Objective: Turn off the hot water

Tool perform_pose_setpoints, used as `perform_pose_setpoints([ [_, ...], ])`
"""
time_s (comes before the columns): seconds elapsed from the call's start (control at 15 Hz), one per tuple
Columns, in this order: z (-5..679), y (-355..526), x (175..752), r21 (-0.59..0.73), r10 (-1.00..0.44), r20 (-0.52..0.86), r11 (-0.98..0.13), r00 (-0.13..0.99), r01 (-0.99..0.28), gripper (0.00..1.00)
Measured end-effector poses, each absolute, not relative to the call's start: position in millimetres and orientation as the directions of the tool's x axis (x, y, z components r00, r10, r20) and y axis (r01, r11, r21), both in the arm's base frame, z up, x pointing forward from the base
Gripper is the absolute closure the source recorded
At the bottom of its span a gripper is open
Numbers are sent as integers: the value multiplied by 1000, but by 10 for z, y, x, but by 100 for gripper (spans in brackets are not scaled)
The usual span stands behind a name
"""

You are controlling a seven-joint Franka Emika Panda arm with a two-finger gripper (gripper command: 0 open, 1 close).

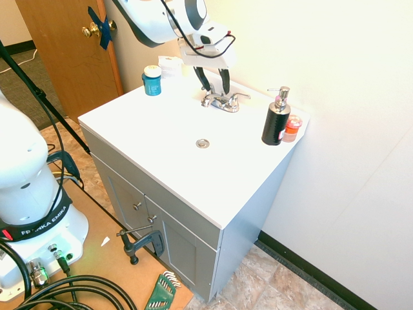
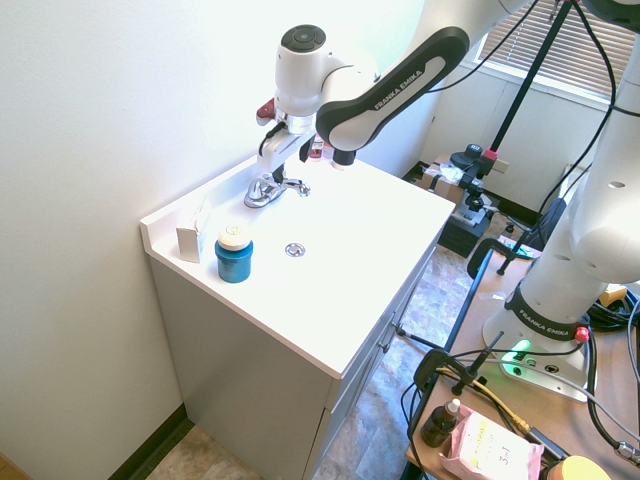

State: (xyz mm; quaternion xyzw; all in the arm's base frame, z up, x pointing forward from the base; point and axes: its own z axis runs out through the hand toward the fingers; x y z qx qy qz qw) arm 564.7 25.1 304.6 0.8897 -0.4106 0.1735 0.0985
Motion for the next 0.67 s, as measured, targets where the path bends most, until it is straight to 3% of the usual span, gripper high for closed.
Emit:
perform_pose_setpoints([
  [0.67, 2852, 755, 6011, 14, -685, 366, -673, 630, -740, 0],
])
